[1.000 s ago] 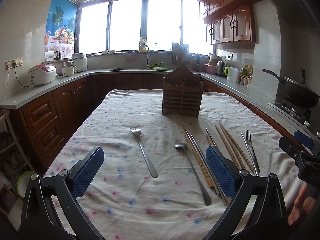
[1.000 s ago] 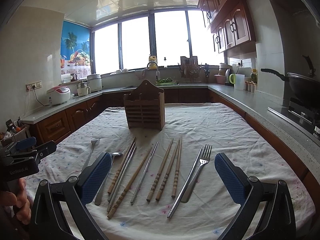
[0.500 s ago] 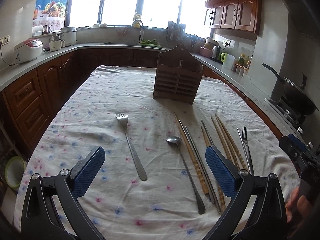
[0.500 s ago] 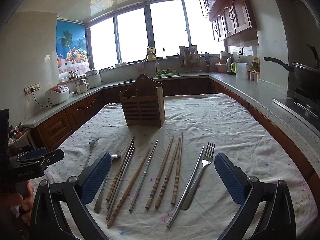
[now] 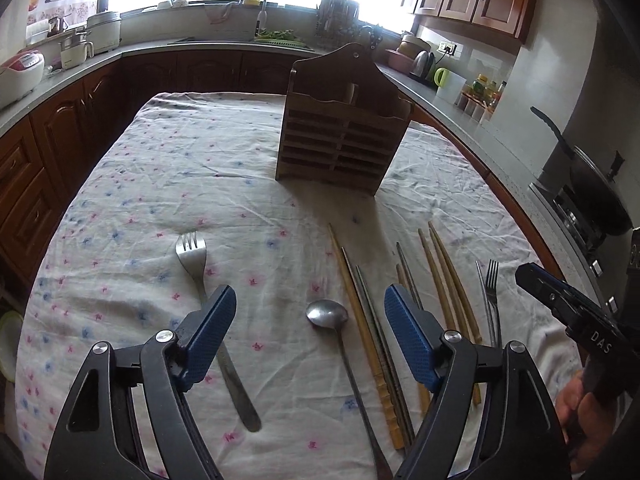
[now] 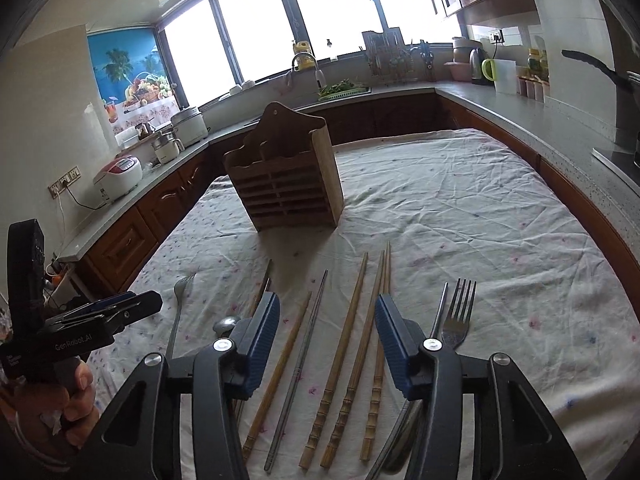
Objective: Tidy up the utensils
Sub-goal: 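Grasp a chopstick with the left tool while the right tool grasps a wooden chopstick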
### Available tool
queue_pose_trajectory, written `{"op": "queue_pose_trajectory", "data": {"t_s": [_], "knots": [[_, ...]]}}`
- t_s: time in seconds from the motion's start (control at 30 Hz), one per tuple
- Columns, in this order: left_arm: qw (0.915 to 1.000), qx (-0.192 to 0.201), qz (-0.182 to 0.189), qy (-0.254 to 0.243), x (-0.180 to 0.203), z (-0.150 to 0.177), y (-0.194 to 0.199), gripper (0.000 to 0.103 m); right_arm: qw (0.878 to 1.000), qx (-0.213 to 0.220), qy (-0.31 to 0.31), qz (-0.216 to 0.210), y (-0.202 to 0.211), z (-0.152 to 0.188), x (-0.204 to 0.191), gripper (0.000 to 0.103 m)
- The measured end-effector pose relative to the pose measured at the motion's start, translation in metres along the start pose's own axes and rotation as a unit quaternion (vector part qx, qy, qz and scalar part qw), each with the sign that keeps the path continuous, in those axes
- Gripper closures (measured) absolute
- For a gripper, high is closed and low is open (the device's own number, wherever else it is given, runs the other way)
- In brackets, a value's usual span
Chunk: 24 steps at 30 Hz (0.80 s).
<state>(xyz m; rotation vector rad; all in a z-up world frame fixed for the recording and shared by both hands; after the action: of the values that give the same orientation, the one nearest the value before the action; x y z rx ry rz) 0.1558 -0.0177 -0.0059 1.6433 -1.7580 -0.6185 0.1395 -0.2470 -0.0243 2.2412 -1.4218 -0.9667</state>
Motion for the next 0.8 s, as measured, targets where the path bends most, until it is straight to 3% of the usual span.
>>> {"op": "queue_pose_trajectory", "data": {"t_s": [0.17, 0.23, 0.3, 0.43, 0.63, 0.8], "knots": [[0.9995, -0.029, 0.007, -0.009, 0.007, -0.017, -0.028, 0.036, 1.000, -0.029, -0.009, -0.004, -0.028, -0.016, 0.006, 0.071], [0.9990, -0.041, 0.007, -0.015, 0.010, -0.024, -0.040, 0.040, 0.999, -0.040, -0.009, -0.003, -0.040, -0.021, 0.009, 0.073], [0.9981, -0.058, 0.006, -0.020, 0.013, -0.030, -0.054, 0.053, 0.998, -0.055, -0.012, -0.001, -0.054, -0.024, 0.013, 0.075], [0.9957, -0.087, 0.020, -0.022, 0.018, -0.041, -0.079, 0.060, 0.996, -0.090, -0.023, 0.009, -0.082, -0.027, 0.023, 0.082], [0.9927, -0.112, 0.028, -0.036, 0.028, -0.051, -0.107, 0.065, 0.992, -0.124, -0.031, 0.015, -0.114, -0.029, 0.037, 0.086], [0.9899, -0.131, 0.028, -0.045, 0.032, -0.056, -0.127, 0.081, 0.989, -0.143, -0.030, 0.022, -0.130, -0.029, 0.044, 0.089]]}}
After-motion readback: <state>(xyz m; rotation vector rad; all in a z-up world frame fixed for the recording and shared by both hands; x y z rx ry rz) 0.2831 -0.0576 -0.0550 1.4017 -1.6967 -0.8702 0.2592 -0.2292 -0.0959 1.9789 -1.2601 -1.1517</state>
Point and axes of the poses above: each gripper's, at about its wrist camera, not at the fingertips, and y roughly against the way its jaws point, x to its right, z to its underside, the point moved 1 cm from there along -y, roughly the way its jaws point, and after that the axes turned 6 degrees about -z, right-handed, at the moved point
